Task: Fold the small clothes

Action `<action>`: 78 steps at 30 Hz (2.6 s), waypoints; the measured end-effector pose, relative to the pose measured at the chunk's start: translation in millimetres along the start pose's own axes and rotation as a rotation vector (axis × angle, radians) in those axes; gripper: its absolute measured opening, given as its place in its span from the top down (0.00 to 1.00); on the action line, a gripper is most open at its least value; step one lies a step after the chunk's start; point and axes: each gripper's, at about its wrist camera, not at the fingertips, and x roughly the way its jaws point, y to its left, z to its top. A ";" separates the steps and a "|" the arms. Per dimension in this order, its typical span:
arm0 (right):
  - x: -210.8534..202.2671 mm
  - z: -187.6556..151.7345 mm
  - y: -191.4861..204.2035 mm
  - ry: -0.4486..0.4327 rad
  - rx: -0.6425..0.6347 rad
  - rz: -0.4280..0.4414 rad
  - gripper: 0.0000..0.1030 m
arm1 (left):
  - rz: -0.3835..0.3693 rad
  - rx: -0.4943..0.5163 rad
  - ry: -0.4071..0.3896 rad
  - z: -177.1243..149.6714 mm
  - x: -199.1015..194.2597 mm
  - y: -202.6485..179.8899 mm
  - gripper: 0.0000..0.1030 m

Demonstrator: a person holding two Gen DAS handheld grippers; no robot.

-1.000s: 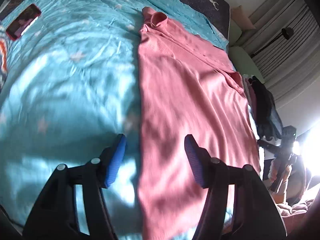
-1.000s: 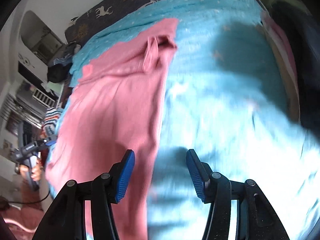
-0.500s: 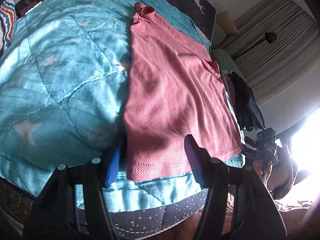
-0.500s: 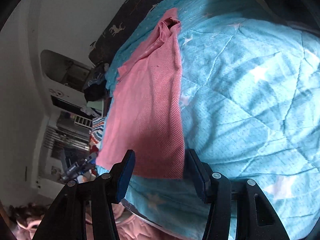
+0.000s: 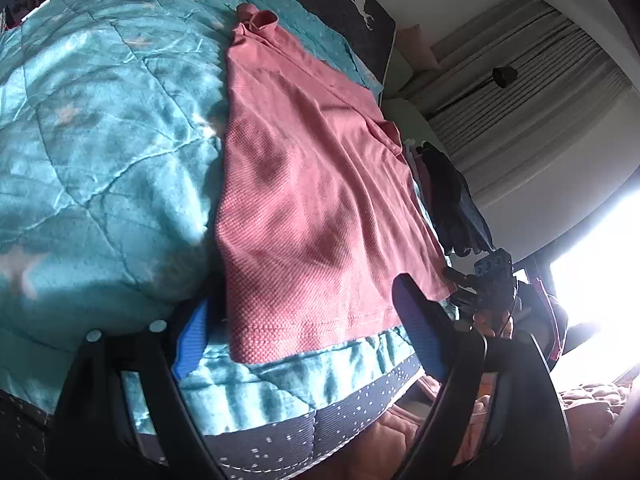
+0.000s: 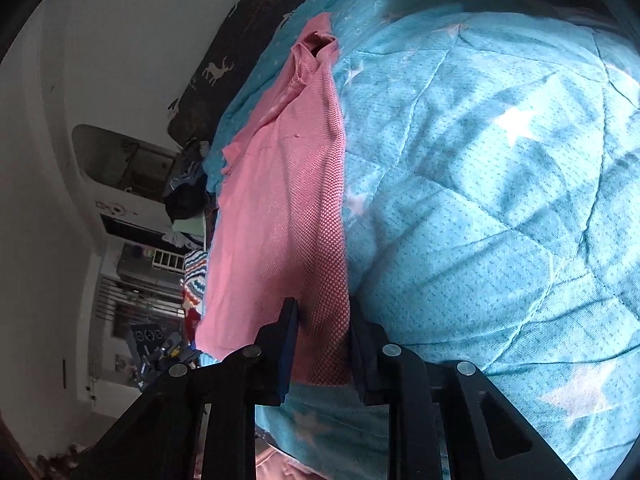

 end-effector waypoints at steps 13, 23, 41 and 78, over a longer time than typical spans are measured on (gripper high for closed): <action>-62.9 -11.3 21.9 -0.187 0.028 0.047 0.97 | 0.043 0.127 -0.066 -7.3 -36.7 -65.4 0.92; -58.8 -31.7 4.2 -0.072 0.006 -0.270 0.93 | 0.125 -0.001 0.065 -32.4 -21.1 -19.2 0.89; -46.3 -33.4 17.1 -0.054 -0.133 -0.235 0.73 | 0.248 0.073 0.083 -30.7 -8.2 -36.9 0.93; 44.6 327.2 105.5 -0.253 -0.044 0.017 0.97 | 0.241 -0.134 -0.025 349.5 99.2 -17.9 0.95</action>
